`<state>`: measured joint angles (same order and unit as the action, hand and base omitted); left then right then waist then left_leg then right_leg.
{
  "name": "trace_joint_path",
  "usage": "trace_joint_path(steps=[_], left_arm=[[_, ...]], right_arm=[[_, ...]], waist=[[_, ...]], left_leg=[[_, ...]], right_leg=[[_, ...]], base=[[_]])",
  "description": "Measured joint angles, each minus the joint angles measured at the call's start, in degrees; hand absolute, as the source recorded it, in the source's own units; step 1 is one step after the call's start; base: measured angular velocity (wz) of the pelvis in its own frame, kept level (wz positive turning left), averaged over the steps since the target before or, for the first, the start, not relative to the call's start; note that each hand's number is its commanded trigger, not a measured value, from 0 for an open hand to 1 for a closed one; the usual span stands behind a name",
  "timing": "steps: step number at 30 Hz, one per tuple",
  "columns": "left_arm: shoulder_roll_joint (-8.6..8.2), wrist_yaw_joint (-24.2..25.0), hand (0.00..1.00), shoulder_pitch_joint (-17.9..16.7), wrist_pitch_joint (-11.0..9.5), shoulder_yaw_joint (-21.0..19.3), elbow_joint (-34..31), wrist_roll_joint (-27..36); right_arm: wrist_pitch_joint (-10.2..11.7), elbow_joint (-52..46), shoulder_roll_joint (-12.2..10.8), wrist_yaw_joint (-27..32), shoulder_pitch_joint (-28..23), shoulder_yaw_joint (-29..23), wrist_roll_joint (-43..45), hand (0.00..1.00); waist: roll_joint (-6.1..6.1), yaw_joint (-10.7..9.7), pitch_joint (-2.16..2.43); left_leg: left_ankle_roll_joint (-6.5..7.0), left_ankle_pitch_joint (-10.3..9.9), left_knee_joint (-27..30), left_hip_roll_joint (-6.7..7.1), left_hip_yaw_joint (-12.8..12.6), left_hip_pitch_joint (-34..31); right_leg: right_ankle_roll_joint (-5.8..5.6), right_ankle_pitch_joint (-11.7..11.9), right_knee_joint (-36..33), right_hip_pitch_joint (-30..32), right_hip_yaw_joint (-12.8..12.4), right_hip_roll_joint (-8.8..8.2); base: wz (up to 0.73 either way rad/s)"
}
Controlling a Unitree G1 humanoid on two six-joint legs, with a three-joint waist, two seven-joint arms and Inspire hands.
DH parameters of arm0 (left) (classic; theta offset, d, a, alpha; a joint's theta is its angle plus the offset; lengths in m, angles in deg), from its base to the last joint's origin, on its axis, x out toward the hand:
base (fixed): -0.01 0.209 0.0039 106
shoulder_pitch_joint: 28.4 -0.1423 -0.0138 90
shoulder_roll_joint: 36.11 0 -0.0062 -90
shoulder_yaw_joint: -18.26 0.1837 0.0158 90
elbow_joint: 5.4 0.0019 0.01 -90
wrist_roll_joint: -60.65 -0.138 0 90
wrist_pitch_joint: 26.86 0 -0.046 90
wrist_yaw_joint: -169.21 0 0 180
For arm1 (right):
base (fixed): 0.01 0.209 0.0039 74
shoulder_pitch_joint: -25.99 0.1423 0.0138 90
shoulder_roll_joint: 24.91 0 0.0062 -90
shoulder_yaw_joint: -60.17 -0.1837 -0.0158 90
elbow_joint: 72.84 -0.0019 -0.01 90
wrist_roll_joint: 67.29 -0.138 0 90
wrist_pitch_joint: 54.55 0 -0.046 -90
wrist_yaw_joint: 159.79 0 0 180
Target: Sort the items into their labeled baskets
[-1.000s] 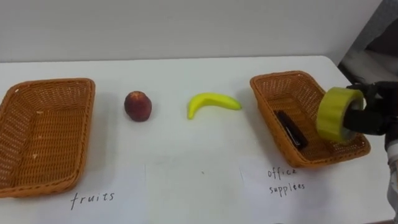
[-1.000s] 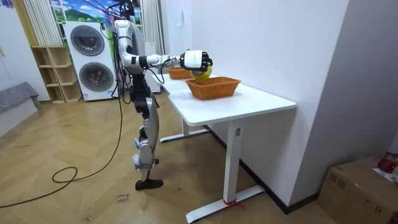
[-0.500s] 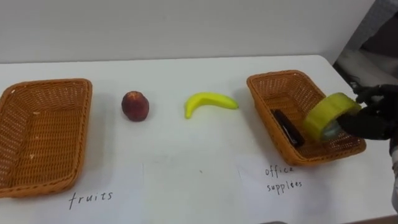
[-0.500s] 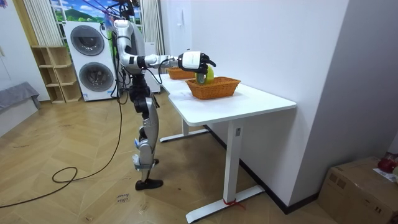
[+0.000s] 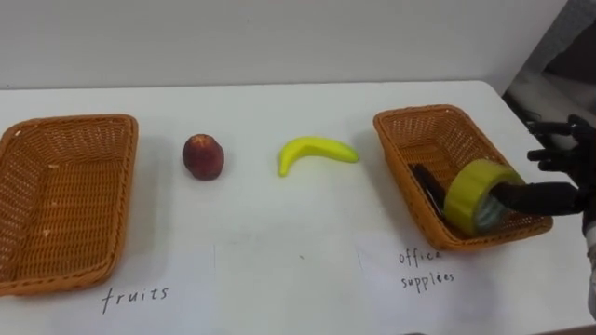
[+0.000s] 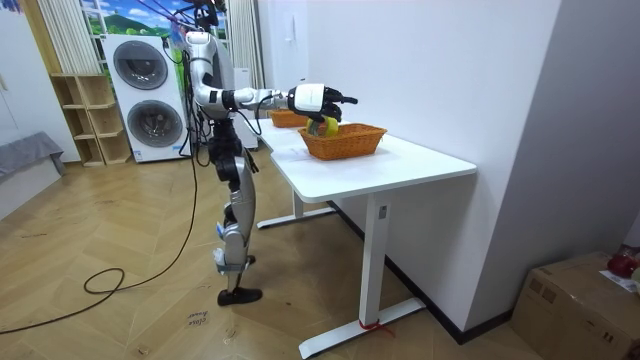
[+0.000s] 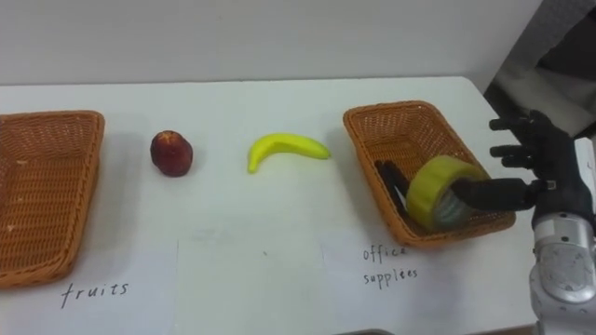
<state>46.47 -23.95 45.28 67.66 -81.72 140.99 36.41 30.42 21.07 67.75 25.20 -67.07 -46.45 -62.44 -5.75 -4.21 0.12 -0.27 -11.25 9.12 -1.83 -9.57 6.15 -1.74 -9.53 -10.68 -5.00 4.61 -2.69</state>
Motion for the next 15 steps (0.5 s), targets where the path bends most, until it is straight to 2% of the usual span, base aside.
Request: trace_joint_path(steps=[15], left_arm=[[0.02,-0.16,0.00,0.06,-0.02,0.00,-0.01,0.00]], right_arm=[[0.04,-0.01,0.00,0.00,0.00,-0.03,-0.03,0.00]], waist=[[-0.16,0.03,0.02]], left_leg=[[-0.18,-0.10,0.03,-0.35,-0.09,0.03]], right_leg=[[0.16,0.10,-0.01,0.01,0.00,0.32]], base=[[0.00]])
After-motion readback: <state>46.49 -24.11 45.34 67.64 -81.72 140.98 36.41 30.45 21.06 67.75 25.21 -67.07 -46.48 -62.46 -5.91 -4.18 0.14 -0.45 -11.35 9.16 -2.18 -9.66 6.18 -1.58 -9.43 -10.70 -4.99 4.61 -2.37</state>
